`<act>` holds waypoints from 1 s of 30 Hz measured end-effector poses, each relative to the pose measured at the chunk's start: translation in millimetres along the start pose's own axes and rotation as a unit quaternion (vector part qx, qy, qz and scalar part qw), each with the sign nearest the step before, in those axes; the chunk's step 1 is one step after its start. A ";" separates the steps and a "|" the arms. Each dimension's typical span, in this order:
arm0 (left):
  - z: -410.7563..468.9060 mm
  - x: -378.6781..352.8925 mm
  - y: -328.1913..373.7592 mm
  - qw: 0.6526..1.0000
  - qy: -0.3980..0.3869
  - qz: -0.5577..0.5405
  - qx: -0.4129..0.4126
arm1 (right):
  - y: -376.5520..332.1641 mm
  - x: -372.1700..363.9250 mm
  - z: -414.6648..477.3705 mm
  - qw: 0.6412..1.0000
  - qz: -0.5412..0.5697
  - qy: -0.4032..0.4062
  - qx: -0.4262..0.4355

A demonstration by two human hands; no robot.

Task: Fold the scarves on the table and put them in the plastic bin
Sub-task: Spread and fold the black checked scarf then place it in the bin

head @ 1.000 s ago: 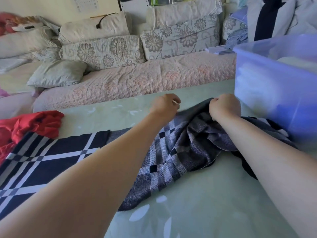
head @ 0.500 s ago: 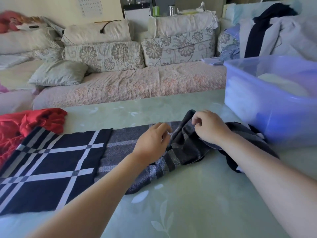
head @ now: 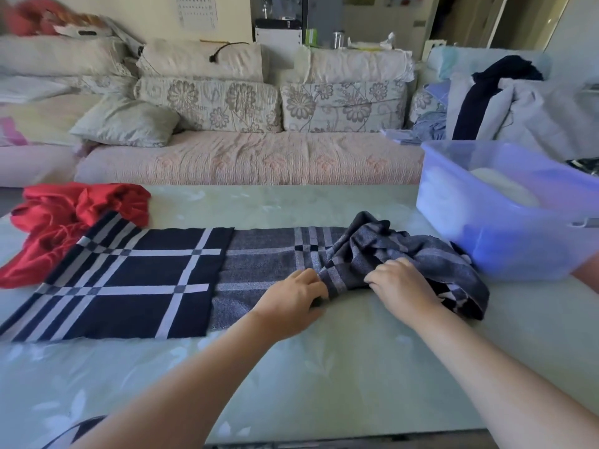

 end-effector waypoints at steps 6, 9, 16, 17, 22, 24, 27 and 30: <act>0.3 1.8 -6.9 0.999 -0.019 -0.002 0.027 | 5.8 21.8 -2.2 0.996 0.083 0.035 -0.018; 0.4 0.4 -6.6 0.998 -0.041 0.034 0.027 | 14.1 51.0 -6.2 0.994 0.058 0.067 -0.058; -1.4 3.1 7.5 0.997 -0.073 0.038 0.004 | 0.1 65.5 -30.1 0.977 -0.007 -0.185 -0.105; -2.9 2.4 8.0 0.996 -0.079 0.036 -0.002 | -1.1 60.4 -31.1 0.976 0.014 -0.193 -0.096; -7.8 4.5 8.5 0.997 -0.068 -0.002 -0.024 | 10.1 49.3 -20.5 0.977 0.119 -0.121 -0.131; -6.6 7.4 12.0 0.997 -0.072 -0.025 -0.024 | 20.5 40.3 -20.0 0.973 0.117 -0.124 -0.156; 1.5 10.5 15.0 0.998 -0.059 -0.031 -0.021 | 41.5 23.9 -22.6 0.960 0.038 -0.180 -0.209; 20.8 9.6 26.0 0.998 -0.002 -0.043 -0.043 | 54.7 22.0 -15.6 0.959 -0.027 -0.197 -0.204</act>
Point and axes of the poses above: each hand's wrist, its own z-axis towards the middle knuckle, its own x-axis out of the back of the hand, y = z × x, the point moved 3 cm from there along z, towards the middle knuckle, and after that the axes turned 9 degrees about -y, right-handed, at the moved point
